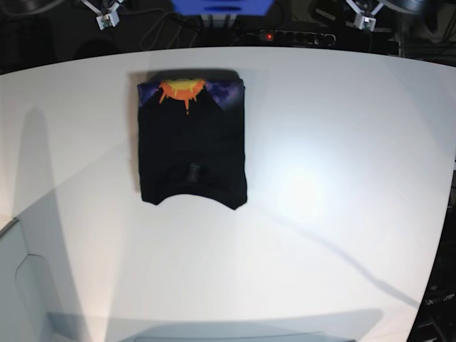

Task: Fold the T-shirt properly

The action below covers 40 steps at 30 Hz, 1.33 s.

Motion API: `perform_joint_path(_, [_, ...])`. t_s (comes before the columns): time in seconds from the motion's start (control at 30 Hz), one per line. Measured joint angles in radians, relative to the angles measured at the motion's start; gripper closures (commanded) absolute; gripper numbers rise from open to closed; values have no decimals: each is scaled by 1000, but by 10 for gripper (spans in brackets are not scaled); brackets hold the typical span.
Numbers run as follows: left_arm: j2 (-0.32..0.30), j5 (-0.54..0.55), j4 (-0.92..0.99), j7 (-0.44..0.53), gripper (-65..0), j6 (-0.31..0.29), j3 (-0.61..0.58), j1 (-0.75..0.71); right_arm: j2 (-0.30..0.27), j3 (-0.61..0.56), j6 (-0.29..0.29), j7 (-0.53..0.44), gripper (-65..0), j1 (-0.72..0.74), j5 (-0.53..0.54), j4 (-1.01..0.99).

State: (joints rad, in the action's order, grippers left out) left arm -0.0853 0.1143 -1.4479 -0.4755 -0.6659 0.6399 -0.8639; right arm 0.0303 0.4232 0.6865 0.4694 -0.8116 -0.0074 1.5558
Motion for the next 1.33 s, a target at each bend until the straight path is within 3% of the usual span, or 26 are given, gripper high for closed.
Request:
perform_joint_path(0.07, [4, -24, 108, 65, 0, 50, -45, 16, -10, 2, -1, -8, 0, 49, 1, -89])
perform_joint_path(0.17, [-2, -49, 278, 150, 0, 122, -103, 80, -26, -5, -2, -109, 0, 104, 17, -200])
perform_joint_path(0.3, [-31, -70, 546, 223, 0, 134, -157, 252, -35, 2, -3, -219, 0, 182, 7, -385])
perform_joint_path(0.37, [-43, -89, 709, 228, 0, 181, -175, 353, -45, -7, -2, -241, 0, 235, -2, -505])
perform_joint_path(0.5, [-55, -80, 967, 351, 0, 192, -217, 482, -63, -7, -8, -357, 0, 306, 8, -681])
perform_joint_path(0.67, [-61, -83, 1146, 473, 0, 282, -325, 566, -77, -72, -109, -551, 0, 344, 6, -869])
perform_joint_path(0.8, [-64, -84, 1185, 492, 0, 353, -401, 620, -96, -229, -267, -670, 0, 402, -2, -1048])
perform_joint_path(0.97, [-50, -72, 1184, 504, 0, 368, -473, 660, -101, -340, -623, -837, 0, 508, 5, -1300])
perform_joint_path(1.1, [-21, -80, 1186, 494, 0, 371, -489, 664, -79, -433, -815, -887, 0, 577, 6, -1411])
perform_joint_path(1.2, [-20, -76, 1186, 492, 0, 370, -491, 665, -38, -462, -875, -889, 0, 599, 5, -1410])
perform_joint_path(1.33, [-31, -76, 1186, 491, 0, 371, -491, 668, -22, -465, -887, -858, 0, 600, 3, -1407])
